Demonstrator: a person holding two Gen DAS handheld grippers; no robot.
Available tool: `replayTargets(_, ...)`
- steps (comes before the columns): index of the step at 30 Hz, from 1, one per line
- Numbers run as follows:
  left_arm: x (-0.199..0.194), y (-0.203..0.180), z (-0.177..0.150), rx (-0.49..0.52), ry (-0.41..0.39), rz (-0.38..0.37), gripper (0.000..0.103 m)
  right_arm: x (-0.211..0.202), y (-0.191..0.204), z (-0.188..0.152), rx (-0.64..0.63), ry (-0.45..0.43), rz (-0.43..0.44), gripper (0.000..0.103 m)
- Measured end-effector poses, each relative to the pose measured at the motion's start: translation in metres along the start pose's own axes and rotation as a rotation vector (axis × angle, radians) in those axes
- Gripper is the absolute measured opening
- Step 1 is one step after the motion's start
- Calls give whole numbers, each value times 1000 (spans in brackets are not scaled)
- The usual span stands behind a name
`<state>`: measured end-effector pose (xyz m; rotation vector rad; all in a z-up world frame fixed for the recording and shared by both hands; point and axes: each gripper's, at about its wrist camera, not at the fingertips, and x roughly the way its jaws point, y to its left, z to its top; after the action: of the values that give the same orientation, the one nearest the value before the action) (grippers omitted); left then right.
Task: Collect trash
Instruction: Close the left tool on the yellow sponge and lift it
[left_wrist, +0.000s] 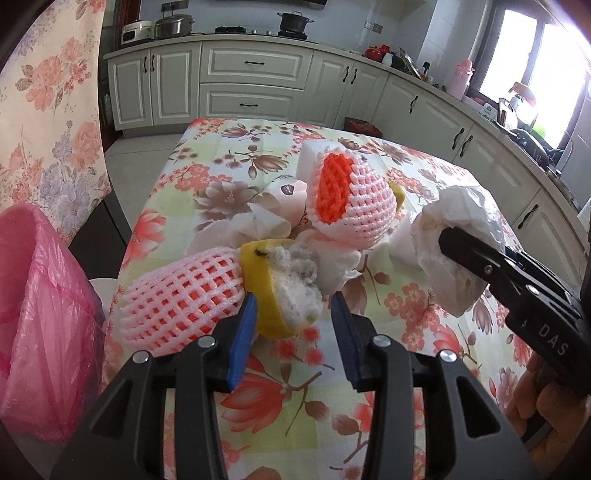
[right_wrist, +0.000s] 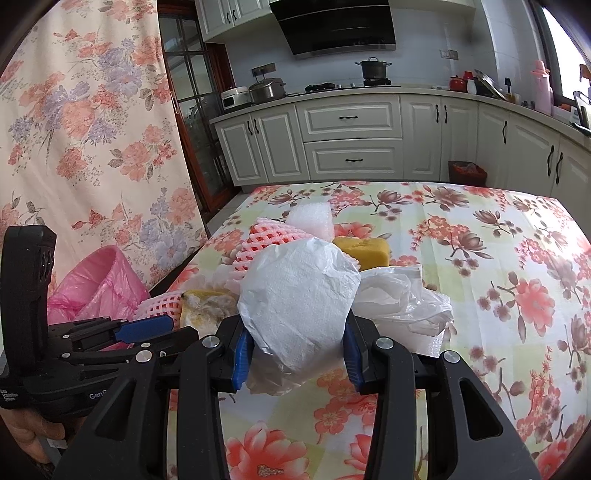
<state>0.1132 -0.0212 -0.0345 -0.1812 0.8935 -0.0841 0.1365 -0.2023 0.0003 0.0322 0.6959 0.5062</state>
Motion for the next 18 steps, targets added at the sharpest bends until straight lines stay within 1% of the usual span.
replayTargets(2,6,0,1,-12,13,-5,40,0,1,0,-4,2,2,40)
replayTargets(8,28,7,1,-58,67,20,39,0,3,-1,-8,4,3,40)
replayTargets(10,32,10,0,-66,70,14,34,0,3,-1,-7,4,3,40)
replayTargets(11,34,11,-1,-68,74,15,24,1,3,-1,-7,4,3,40)
replayTargets(12,35,12,-2,-71,78,16,21,1,3,-1,-7,5,3,40)
replayTargets(15,31,12,-4,-59,70,3,17,0,3,-1,-9,4,4,40)
replayTargets(18,20,8,-4,-40,47,-7,16,0,2,-1,-9,2,2,40)
